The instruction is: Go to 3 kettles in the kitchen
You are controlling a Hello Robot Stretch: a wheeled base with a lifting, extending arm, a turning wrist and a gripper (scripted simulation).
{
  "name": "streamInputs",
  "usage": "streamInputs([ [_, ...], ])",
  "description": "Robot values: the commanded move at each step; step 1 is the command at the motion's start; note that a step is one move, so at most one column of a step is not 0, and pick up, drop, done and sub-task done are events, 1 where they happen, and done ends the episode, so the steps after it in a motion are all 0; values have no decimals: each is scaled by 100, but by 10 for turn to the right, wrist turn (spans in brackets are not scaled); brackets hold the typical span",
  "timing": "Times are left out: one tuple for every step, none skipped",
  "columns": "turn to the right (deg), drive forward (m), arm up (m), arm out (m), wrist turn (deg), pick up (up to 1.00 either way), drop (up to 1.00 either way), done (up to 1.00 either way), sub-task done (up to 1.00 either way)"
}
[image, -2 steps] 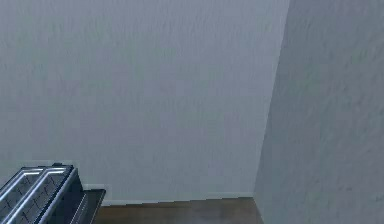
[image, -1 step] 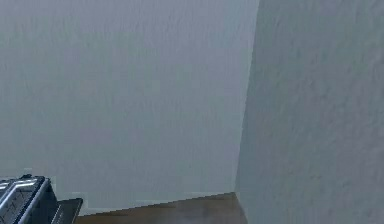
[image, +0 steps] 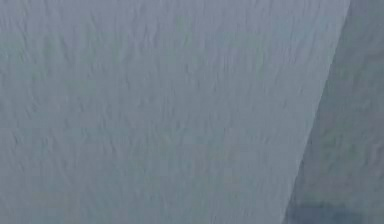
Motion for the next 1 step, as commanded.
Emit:
streamInputs([
  [-450, 0, 0, 0, 0, 0, 0, 0, 0],
])
